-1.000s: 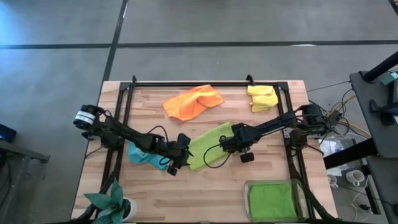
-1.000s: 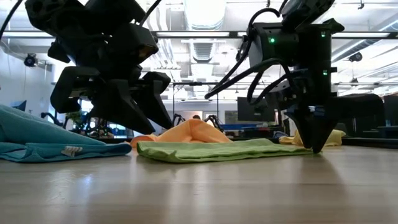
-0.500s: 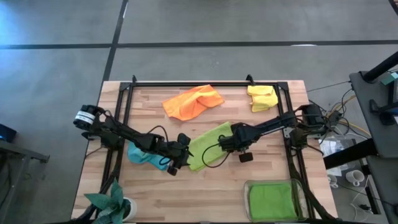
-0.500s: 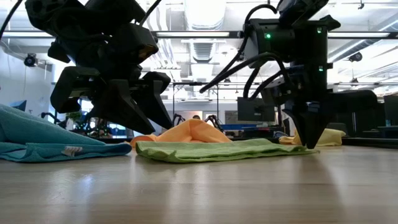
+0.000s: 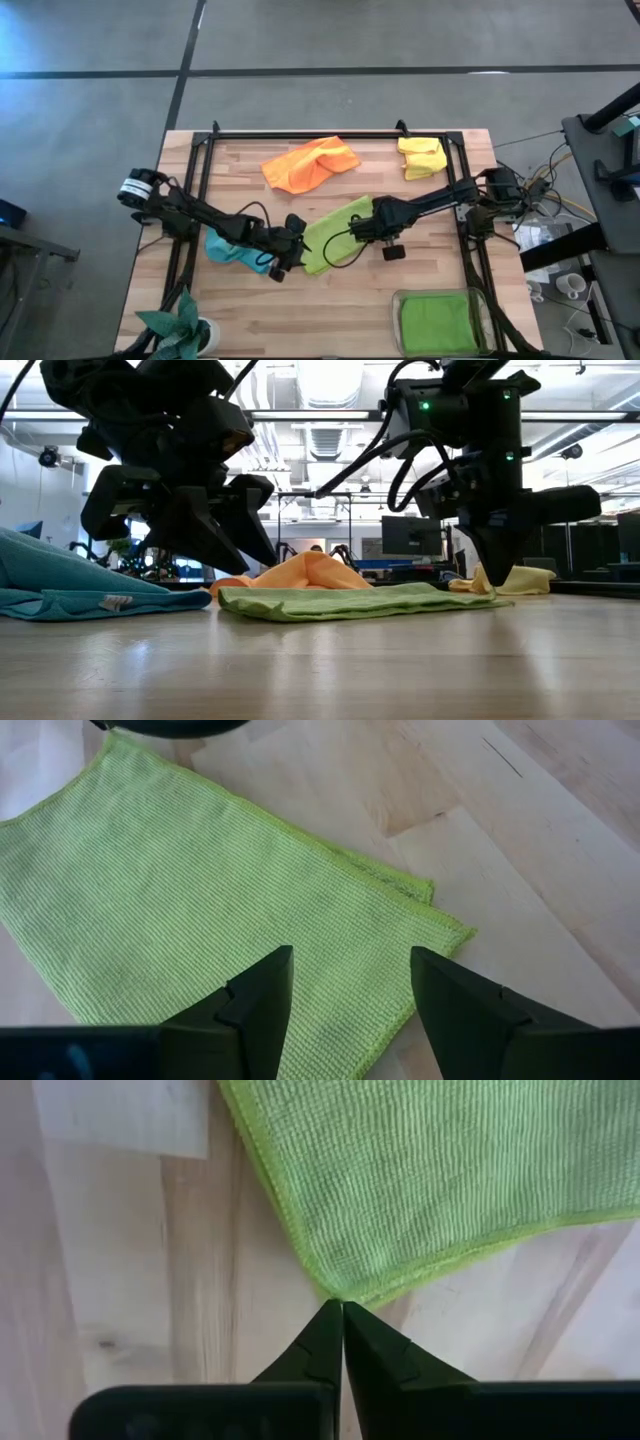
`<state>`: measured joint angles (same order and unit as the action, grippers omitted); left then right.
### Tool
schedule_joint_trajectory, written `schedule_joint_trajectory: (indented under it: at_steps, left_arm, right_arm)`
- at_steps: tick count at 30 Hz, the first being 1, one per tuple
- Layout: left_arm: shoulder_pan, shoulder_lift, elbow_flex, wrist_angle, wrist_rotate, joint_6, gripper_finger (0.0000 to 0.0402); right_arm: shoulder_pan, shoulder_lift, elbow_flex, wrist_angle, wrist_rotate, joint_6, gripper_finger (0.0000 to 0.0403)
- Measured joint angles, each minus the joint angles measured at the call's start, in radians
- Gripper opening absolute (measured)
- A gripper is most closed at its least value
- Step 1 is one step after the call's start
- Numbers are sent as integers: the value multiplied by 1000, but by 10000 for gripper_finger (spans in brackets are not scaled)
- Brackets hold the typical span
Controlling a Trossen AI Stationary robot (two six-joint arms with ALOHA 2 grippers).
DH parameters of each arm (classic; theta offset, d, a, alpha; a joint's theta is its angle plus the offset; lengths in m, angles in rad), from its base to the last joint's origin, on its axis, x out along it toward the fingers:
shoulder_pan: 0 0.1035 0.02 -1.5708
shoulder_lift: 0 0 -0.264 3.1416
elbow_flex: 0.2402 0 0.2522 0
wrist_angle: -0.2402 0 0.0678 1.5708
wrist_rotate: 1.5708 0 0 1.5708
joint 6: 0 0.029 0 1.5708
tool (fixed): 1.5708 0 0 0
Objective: Fold microfiber towels
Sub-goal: Fold the light green microfiber towel
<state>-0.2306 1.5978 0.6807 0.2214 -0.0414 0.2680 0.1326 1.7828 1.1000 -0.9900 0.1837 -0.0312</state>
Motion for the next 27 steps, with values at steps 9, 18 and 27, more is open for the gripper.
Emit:
schedule_joint_trajectory:
  at_steps: [9, 18, 27]
  left_arm:
    - [0, -13, 0, -15, 0, 0, 187]
    - [0, -24, -1, -46, 0, -1, 187]
    - [0, -25, -1, -45, 0, -1, 187]
  right_arm:
    - [1, 4, -10, 3, 0, -59, 31]
    - [13, 4, -12, 1, 54, -278, 112]
    - [13, 4, -35, 39, 61, -348, 123]
